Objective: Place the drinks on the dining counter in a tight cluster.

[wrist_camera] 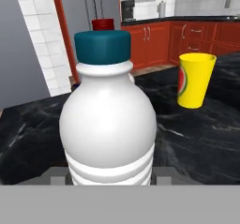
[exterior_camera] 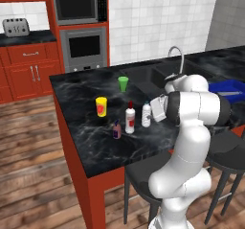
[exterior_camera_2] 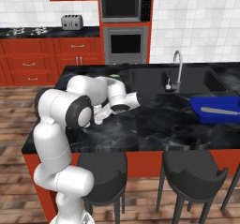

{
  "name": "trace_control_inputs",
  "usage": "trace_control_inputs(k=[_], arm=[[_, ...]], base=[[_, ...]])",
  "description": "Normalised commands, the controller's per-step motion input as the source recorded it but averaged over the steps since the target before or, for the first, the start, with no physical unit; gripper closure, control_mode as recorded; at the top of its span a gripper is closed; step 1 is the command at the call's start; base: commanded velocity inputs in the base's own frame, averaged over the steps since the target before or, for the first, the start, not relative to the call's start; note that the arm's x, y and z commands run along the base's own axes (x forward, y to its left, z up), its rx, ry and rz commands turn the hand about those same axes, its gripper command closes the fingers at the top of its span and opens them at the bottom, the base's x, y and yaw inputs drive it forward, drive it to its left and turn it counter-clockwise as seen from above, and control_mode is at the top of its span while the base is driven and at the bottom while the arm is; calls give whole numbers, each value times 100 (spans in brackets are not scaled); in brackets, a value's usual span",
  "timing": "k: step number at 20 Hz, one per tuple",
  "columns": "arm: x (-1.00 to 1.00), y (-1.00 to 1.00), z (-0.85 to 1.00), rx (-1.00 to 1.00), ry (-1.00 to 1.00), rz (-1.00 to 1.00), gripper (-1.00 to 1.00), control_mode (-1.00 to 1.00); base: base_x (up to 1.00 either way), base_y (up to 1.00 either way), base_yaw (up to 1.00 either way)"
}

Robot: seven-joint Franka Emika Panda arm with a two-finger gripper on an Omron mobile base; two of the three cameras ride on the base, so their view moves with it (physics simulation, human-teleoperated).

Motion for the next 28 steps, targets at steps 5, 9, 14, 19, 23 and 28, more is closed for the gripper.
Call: trace_control_inputs(k=[5,9,14,19,23,28], arm=[[0,12,0,0,0,0,100,-100],[0,2,-4,0,0,0,100,-100],[0,0,-41,0,-2,0,100,-100],[0,1,-53,0,-3,0,100,-100],[6,0,-21,0,0,0,100,-100],[35,0,0,0,0,0,100,-100]], base=[[0,0,0],[0,0,0],[0,0,0],[0,0,0],[0,0,0],[0,0,0]])
